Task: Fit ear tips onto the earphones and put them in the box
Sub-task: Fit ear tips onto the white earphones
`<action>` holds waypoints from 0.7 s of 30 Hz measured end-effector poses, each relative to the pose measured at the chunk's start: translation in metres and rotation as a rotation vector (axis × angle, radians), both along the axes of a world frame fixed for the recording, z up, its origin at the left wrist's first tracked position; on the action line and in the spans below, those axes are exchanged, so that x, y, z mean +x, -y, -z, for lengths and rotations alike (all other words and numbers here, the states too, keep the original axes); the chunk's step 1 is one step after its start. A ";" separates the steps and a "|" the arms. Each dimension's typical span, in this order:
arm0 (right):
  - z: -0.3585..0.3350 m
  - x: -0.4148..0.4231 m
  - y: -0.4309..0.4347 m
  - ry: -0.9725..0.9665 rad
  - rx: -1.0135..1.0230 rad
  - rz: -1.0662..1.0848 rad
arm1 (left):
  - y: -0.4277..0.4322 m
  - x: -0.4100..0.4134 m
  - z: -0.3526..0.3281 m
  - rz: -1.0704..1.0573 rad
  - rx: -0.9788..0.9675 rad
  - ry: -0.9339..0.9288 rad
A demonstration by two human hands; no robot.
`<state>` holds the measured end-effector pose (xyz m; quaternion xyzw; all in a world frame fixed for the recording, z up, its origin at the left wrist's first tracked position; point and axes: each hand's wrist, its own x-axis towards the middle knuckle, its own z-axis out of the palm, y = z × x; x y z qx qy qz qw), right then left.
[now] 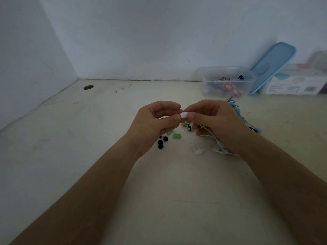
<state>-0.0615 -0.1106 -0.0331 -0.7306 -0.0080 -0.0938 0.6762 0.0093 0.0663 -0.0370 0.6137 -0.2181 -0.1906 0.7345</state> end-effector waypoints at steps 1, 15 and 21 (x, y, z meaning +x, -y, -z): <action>0.000 0.000 0.000 -0.005 0.005 0.000 | 0.000 0.001 0.000 0.004 -0.002 0.000; -0.004 0.001 0.008 0.077 -0.355 0.124 | 0.001 -0.005 -0.005 0.016 0.139 0.215; -0.023 -0.013 0.012 0.168 -0.737 0.084 | 0.003 -0.004 0.000 -0.072 0.256 0.322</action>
